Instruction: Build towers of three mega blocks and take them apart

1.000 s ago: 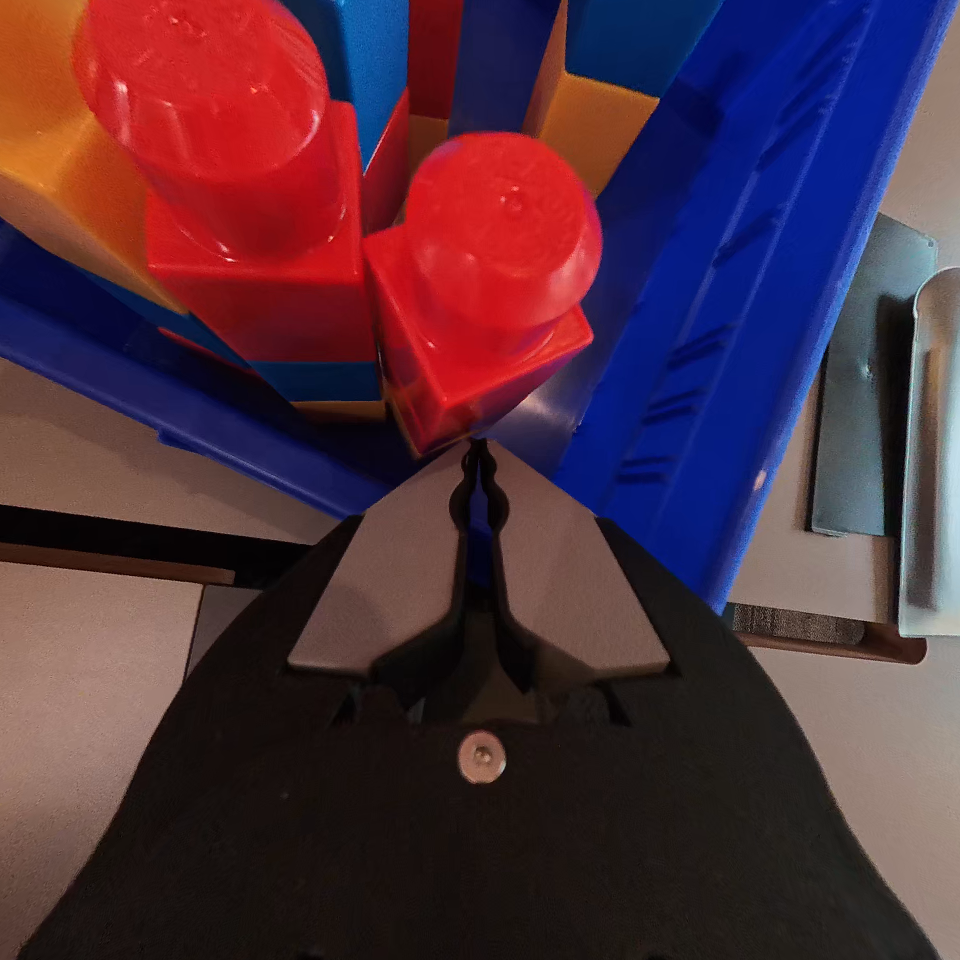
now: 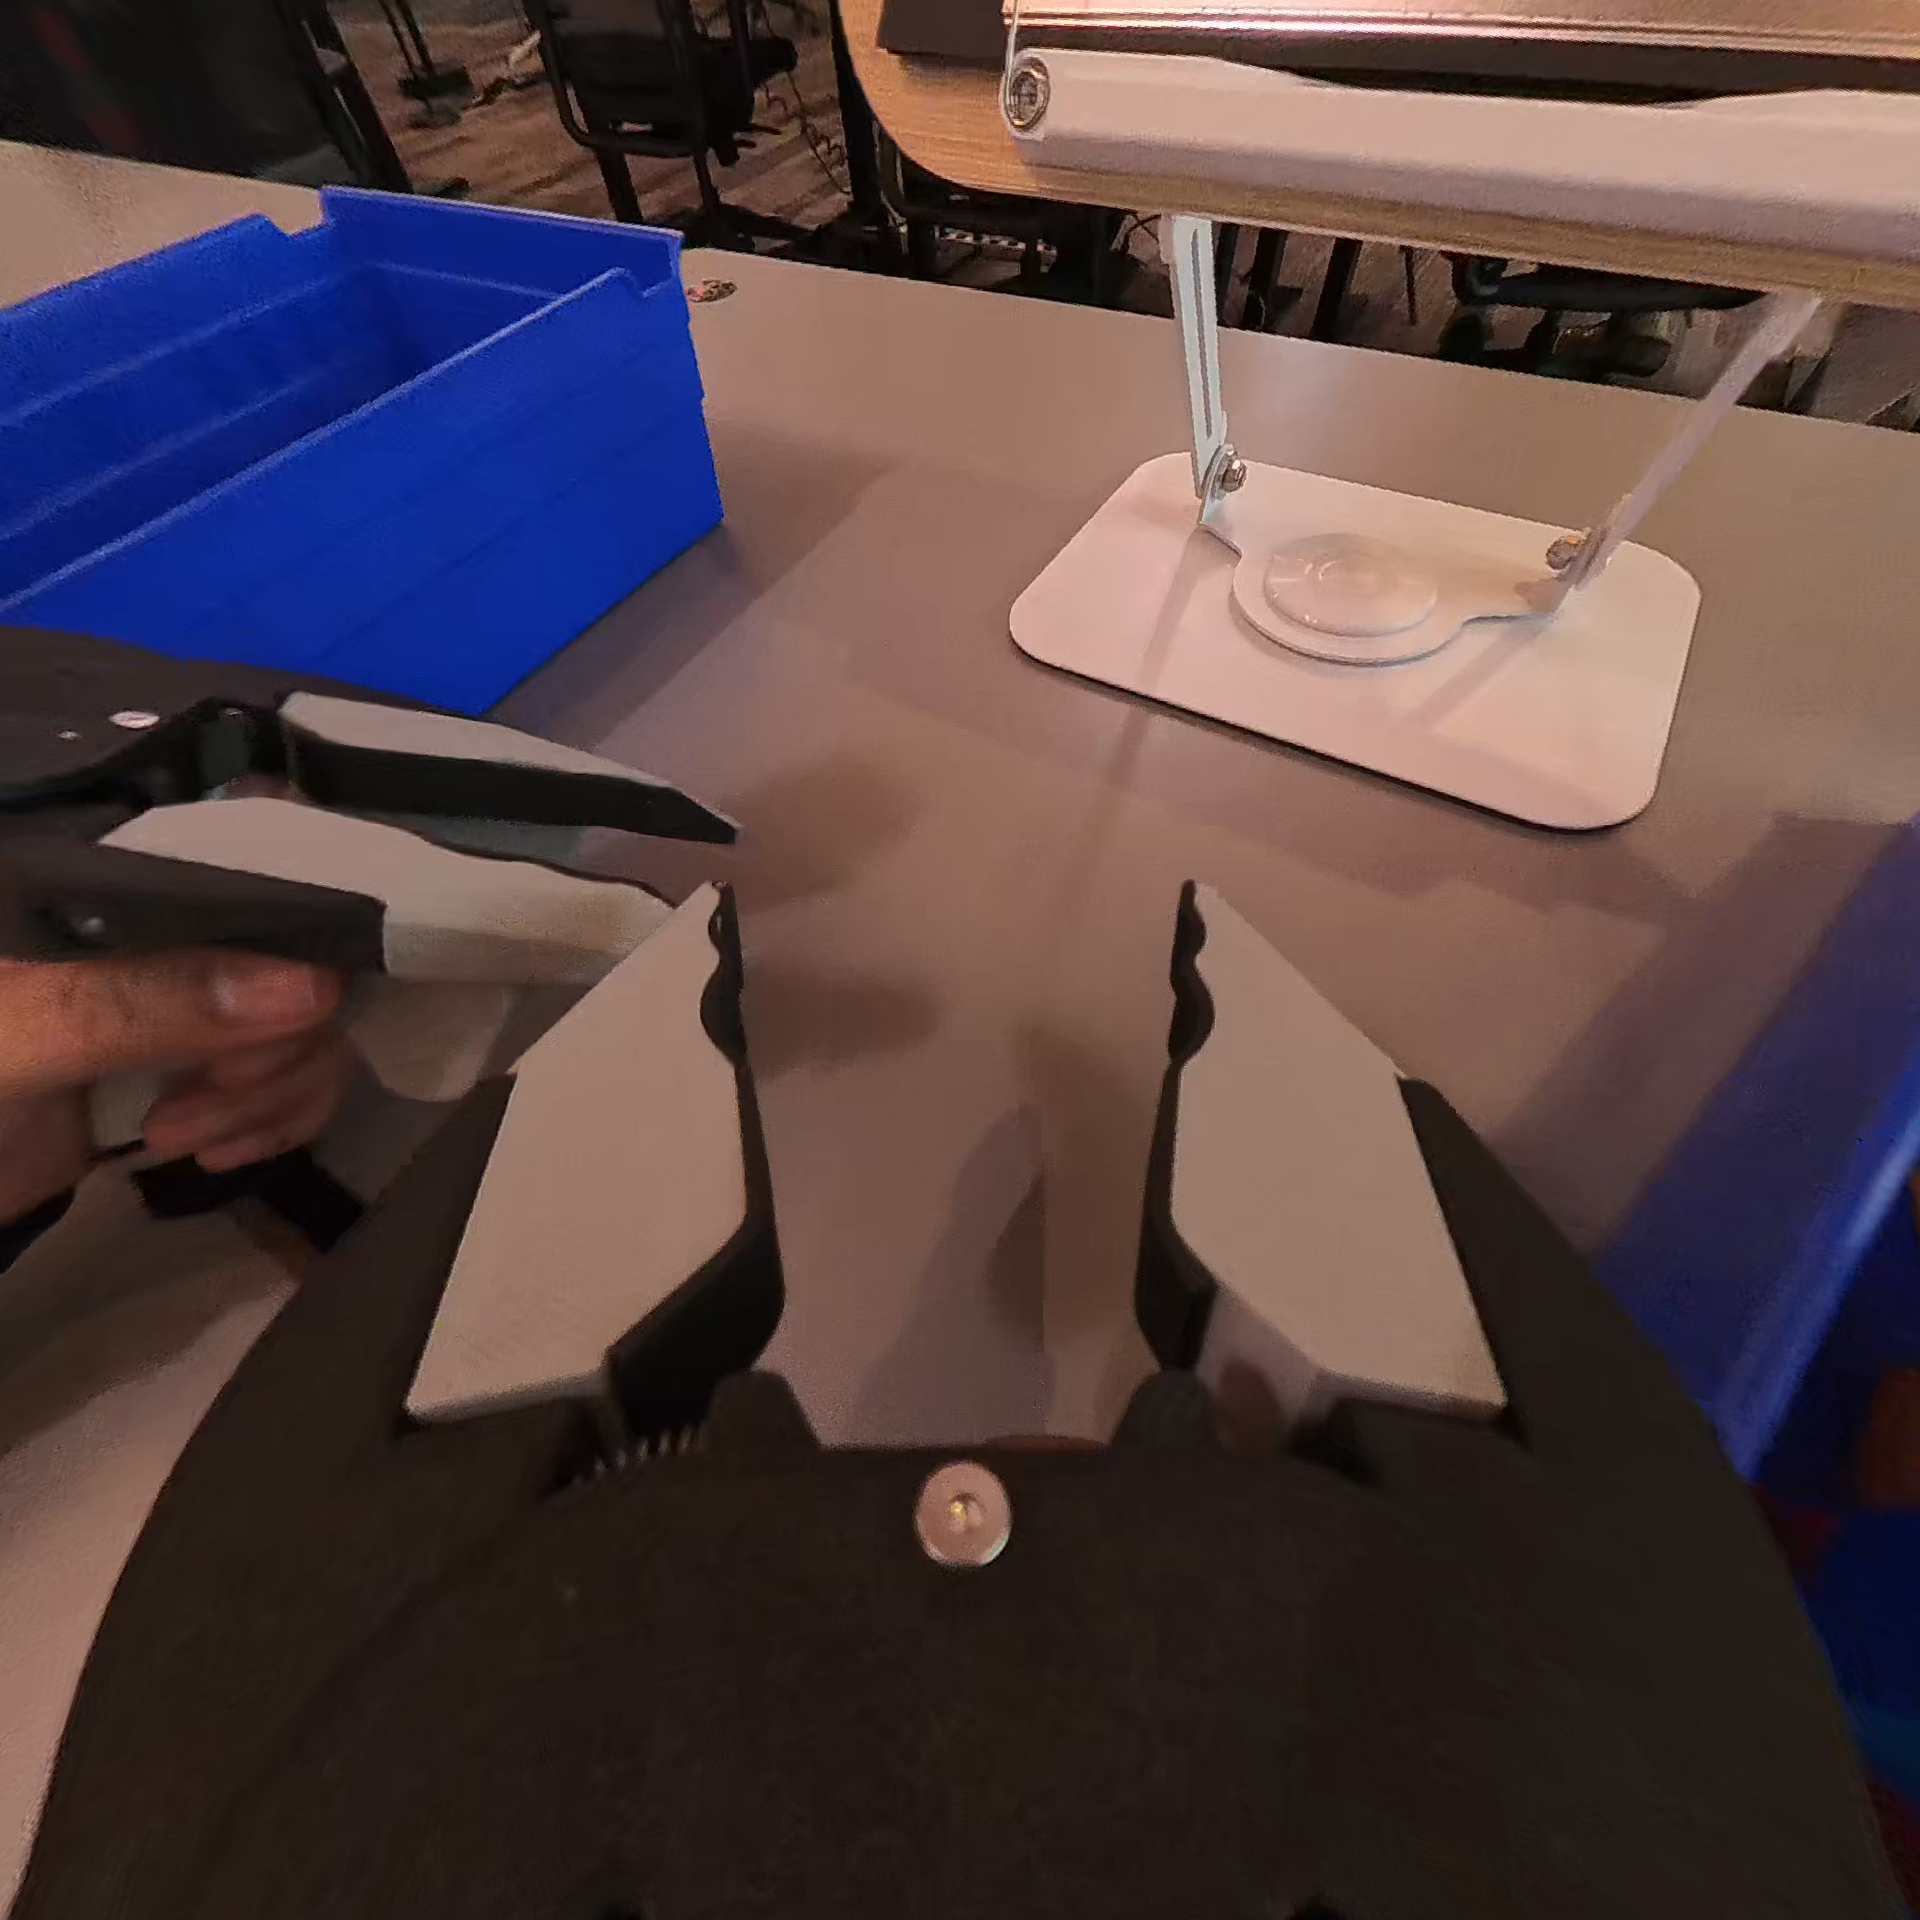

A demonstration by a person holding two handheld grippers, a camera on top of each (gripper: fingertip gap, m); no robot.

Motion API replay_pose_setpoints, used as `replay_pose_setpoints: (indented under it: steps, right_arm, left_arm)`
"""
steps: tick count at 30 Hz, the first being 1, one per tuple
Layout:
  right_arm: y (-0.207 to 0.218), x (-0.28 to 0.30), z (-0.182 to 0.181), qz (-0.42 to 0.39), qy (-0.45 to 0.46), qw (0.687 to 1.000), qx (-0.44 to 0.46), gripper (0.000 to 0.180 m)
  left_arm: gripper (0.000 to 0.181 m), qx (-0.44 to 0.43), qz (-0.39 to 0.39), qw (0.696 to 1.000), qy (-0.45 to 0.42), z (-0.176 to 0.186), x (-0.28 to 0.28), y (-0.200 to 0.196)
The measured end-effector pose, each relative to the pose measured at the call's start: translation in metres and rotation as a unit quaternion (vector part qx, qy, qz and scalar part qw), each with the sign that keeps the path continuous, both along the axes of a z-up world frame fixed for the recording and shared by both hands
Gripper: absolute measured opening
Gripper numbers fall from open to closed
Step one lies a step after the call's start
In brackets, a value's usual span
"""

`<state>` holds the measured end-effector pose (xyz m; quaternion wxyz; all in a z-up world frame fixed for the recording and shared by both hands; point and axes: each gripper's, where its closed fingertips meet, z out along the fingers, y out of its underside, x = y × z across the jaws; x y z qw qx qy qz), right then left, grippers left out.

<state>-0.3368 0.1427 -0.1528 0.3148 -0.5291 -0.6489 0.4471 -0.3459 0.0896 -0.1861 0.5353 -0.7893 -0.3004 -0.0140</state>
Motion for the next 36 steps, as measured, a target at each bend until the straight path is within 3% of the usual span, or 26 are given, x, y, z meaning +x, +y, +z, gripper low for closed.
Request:
replay_pose_setpoints:
  steps: [1,5,36]
  right_arm:
    - [0.000,-0.007,-0.003,-0.001,0.001,1.000,0.004,0.082]
    - [0.003,-0.020,-0.027,-0.001,-0.020,0.999,0.041,0.082]
    - [0.001,-0.007,-0.057,0.020,-0.077,0.995,0.059,0.085]
  left_arm:
    - [0.057,-0.019,0.030,0.999,0.012,-0.004,-0.009,-0.005]
    - [0.058,-0.086,0.098,0.989,0.071,-0.011,-0.031,-0.020]
    - [0.060,-0.097,0.113,0.980,0.134,-0.003,-0.029,-0.022]
